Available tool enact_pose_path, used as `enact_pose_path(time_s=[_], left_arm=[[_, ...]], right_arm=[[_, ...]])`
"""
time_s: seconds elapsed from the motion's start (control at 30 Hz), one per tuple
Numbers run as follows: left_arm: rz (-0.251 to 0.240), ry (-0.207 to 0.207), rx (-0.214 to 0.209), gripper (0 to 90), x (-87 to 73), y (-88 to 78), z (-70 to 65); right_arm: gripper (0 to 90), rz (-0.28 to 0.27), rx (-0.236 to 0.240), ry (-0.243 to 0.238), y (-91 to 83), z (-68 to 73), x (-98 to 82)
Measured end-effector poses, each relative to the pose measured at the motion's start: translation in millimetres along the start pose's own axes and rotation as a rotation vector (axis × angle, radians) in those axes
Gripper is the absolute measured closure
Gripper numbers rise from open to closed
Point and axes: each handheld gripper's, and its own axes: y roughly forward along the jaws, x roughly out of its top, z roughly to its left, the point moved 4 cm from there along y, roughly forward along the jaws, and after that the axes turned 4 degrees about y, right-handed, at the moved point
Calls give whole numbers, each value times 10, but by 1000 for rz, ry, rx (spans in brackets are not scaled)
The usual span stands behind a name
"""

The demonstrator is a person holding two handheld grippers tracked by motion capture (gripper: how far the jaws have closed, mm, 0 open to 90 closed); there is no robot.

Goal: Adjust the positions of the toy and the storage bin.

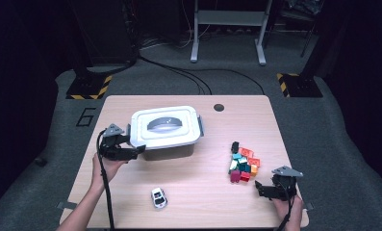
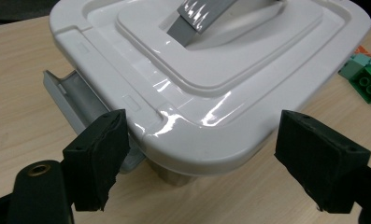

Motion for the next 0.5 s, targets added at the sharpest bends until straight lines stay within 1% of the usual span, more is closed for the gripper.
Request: enact_pose_path(time_s=[0.07, 0.1, 0.13, 0.17, 0.23, 0.27, 0.3, 0.33, 0.4, 0.43, 0.47, 0.5], left_arm=[[-18, 11, 0, 180, 34, -8, 5], [-28, 14, 13, 180, 53, -9, 23], [-31, 21, 18, 179, 76, -12, 51], [-35, 18, 13, 175, 101, -16, 84], [-52, 18, 23, 174, 152, -10, 165], [-60, 15, 14, 173, 176, -4, 205], [-60, 15, 14, 173, 176, -4, 205], [-70, 3, 5, 168, 223, 11, 286], [-85, 16, 7, 169, 278, 30, 343], [-85, 16, 7, 170, 278, 30, 343], [-95, 26, -2, 170, 338, 49, 368], [-99, 41, -10, 174, 370, 58, 362]], right_arm=[[38, 0, 0, 0, 0, 0, 0], [38, 0, 0, 0, 0, -1, 0], [38, 0, 0, 0, 0, -1, 0], [38, 0, 0, -1, 0, -1, 0], [38, 0, 0, -1, 0, -1, 0], [38, 0, 0, 0, -1, -1, 0], [38, 0, 0, 0, -1, -1, 0], [39, -1, 0, 0, -1, -2, 0], [39, 0, 1, 0, -1, -2, 0], [39, 0, 1, 1, -1, -2, 0], [39, 0, 1, 0, -1, -2, 0], [39, 0, 1, 0, -1, -2, 0]])
